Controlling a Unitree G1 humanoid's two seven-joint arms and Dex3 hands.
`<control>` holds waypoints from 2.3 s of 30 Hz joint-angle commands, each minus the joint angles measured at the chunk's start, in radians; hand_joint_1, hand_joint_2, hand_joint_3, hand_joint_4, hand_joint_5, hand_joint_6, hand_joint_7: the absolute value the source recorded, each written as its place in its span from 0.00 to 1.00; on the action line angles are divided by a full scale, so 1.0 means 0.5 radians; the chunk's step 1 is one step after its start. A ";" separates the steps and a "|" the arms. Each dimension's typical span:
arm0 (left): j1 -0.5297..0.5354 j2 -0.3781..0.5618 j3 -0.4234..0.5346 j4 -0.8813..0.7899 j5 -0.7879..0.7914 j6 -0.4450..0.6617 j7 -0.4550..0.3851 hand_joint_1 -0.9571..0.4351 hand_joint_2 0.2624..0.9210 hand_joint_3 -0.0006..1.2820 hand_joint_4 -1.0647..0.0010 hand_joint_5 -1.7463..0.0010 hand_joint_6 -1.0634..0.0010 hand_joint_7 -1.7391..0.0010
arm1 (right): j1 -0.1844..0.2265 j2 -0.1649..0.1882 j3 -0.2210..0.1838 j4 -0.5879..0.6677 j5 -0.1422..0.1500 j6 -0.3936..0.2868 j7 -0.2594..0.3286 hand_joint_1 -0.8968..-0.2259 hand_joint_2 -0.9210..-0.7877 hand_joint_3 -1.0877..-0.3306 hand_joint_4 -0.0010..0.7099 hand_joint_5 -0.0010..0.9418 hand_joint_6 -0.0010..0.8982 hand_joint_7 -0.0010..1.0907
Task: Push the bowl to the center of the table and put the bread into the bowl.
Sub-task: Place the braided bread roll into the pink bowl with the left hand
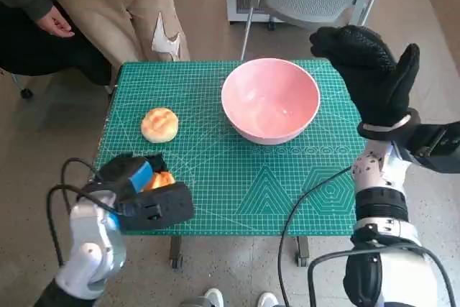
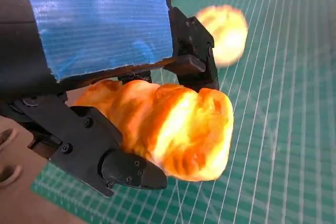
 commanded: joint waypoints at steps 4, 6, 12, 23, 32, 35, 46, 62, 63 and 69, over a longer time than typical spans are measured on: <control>-0.105 0.045 0.089 -0.143 0.012 -0.054 -0.080 0.69 0.92 0.12 0.33 0.26 0.39 0.42 | 0.035 0.014 0.009 0.005 -0.006 0.018 0.029 0.32 0.00 0.51 0.24 0.01 0.24 0.03; -0.181 0.052 0.110 -0.139 0.003 -0.084 -0.089 0.69 0.95 0.10 0.33 0.26 0.40 0.41 | 0.041 0.015 0.006 0.001 0.000 0.023 0.039 0.31 0.00 0.51 0.24 0.01 0.24 0.03; -0.384 0.062 0.154 -0.091 -0.027 -0.160 -0.104 0.69 0.98 0.08 0.36 0.24 0.40 0.42 | 0.053 0.018 -0.001 -0.014 0.013 0.038 0.053 0.32 0.00 0.50 0.24 0.01 0.24 0.03; -0.885 -0.022 0.190 0.132 -0.156 -0.289 -0.045 0.69 0.93 0.11 0.34 0.28 0.39 0.40 | 0.097 0.029 -0.004 -0.075 0.018 0.057 0.042 0.30 0.00 0.52 0.24 0.00 0.23 0.03; -1.268 -0.203 0.051 0.633 -0.214 -0.453 0.188 0.69 0.99 0.07 0.38 0.23 0.38 0.44 | 0.123 0.037 -0.011 -0.106 0.025 0.067 0.029 0.30 0.00 0.53 0.24 0.00 0.24 0.03; -1.387 -0.276 -0.021 0.836 -0.203 -0.510 0.275 0.69 1.00 0.06 0.40 0.20 0.34 0.48 | 0.134 0.041 -0.011 -0.126 0.027 0.067 0.025 0.29 0.00 0.53 0.24 0.00 0.24 0.03; -1.885 -0.536 -0.288 1.746 -0.200 -0.811 0.506 0.92 0.79 0.52 0.70 0.02 0.59 0.84 | 0.182 0.061 -0.010 -0.205 0.024 0.044 0.014 0.29 0.00 0.54 0.24 0.00 0.24 0.03; -2.341 -0.820 -0.517 2.848 -0.238 -1.222 0.892 0.69 0.98 0.29 0.69 0.12 0.68 0.15 | 0.254 0.052 -0.006 -0.290 0.033 0.049 -0.001 0.30 0.00 0.52 0.23 0.00 0.24 0.03; -2.340 -0.829 -0.491 2.870 -0.276 -1.242 0.928 0.74 0.95 0.33 0.69 0.10 0.68 0.24 | 0.256 0.050 -0.006 -0.294 0.034 0.049 -0.002 0.30 0.00 0.52 0.23 0.00 0.23 0.03; -2.326 -0.918 -0.334 3.024 -0.507 -1.247 1.173 0.93 0.72 0.54 0.65 0.05 0.41 0.83 | 0.277 0.047 -0.001 -0.318 0.033 0.047 -0.010 0.30 0.00 0.53 0.23 0.00 0.23 0.03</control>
